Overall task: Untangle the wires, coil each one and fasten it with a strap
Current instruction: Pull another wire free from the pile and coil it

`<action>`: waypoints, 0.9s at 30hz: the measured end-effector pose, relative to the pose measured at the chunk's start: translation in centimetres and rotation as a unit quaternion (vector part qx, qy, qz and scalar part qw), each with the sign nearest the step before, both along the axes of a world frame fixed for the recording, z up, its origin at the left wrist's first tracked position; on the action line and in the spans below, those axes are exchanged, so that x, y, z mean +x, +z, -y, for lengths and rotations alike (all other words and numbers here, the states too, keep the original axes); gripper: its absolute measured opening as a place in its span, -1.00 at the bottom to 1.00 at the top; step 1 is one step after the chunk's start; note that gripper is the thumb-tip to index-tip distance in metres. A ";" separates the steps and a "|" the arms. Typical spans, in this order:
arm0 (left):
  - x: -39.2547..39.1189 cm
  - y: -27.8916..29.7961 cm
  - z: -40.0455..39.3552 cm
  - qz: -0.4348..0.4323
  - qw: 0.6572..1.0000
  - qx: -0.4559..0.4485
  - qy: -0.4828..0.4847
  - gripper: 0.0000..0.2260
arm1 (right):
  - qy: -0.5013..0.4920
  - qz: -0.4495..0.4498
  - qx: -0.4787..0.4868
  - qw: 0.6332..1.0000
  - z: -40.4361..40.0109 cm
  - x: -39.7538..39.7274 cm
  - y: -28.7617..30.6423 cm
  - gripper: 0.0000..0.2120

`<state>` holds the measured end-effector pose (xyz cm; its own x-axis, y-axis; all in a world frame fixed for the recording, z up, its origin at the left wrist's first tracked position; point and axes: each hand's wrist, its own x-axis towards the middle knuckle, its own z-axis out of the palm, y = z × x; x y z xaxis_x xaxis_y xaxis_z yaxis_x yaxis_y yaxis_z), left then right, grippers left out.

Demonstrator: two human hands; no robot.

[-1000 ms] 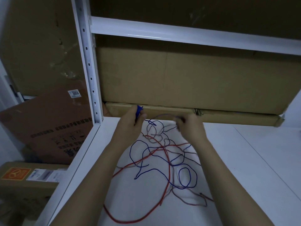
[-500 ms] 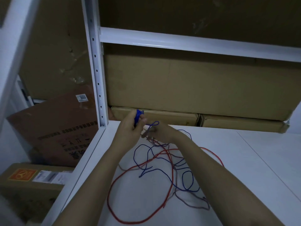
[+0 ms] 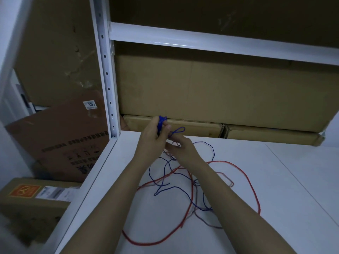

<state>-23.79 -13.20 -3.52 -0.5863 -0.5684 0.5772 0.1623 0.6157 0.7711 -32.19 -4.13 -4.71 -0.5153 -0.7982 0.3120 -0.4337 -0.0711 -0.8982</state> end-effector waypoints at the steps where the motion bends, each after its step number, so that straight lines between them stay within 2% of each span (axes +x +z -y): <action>1: 0.0 0.1 -0.1 -0.006 1.000 -0.003 0.002 -0.86 | 0.001 -0.001 -0.013 1.000 -0.1 0.1 -0.1 -0.80; 3: 0.1 0.3 -0.1 -0.012 1.000 -0.005 0.009 -0.81 | 0.006 -0.014 -0.012 1.000 -0.4 0.0 -0.6 -0.80; 7: 0.1 0.3 -0.1 -0.006 1.000 0.011 0.002 -0.91 | 0.011 -0.027 0.006 1.000 -0.5 -0.1 -1.4 -0.73; 11: 0.0 0.2 -0.7 -0.022 1.000 0.017 0.010 -0.88 | -0.023 -0.065 -0.011 0.998 -0.9 0.0 -0.9 -0.86; 13: 0.2 0.3 -0.4 -0.043 0.999 0.018 0.021 -0.87 | -0.045 -0.016 -0.034 0.998 -1.8 -0.2 -0.9 -0.85; 16: 0.4 0.6 0.5 -0.066 0.997 0.010 0.046 -0.84 | -0.079 0.103 -0.135 0.982 -3.1 -1.0 1.0 -0.84; 18: 0.3 1.0 0.4 -0.069 0.997 0.003 0.047 -0.82 | -0.139 0.107 -0.160 0.972 -3.0 -2.0 4.2 -0.85; 20: -0.2 1.3 0.0 -0.068 0.997 -0.015 0.042 -0.82 | -0.201 -0.019 -0.147 0.968 -2.6 -2.4 7.7 -0.86; 21: -0.4 1.5 -0.2 -0.065 0.997 -0.026 0.042 -0.84 | -0.225 -0.109 -0.138 0.958 -2.4 -2.8 9.0 -0.88; 22: -0.7 1.7 -0.2 -0.056 0.997 -0.036 0.045 -0.87 | -0.267 -0.212 -0.121 0.932 -2.2 -3.0 10.1 -0.88; 24: -1.1 1.9 -0.2 -0.030 0.997 -0.051 0.046 -0.88 | -0.369 -0.409 -0.081 0.831 -2.1 -3.3 12.0 -0.81; 25: -1.2 2.0 -0.1 -0.019 0.997 -0.061 0.043 -0.85 | -0.397 -0.473 -0.079 0.782 -2.0 -3.3 12.7 -0.81; 26: -1.2 2.1 -0.1 -0.013 0.996 -0.073 0.039 -0.82 | -0.405 -0.514 -0.087 0.751 -1.9 -3.4 13.1 -0.82; 27: -1.1 2.2 0.0 -0.007 0.996 -0.085 0.035 -0.80 | -0.400 -0.537 -0.095 0.737 -1.7 -3.4 13.4 -0.84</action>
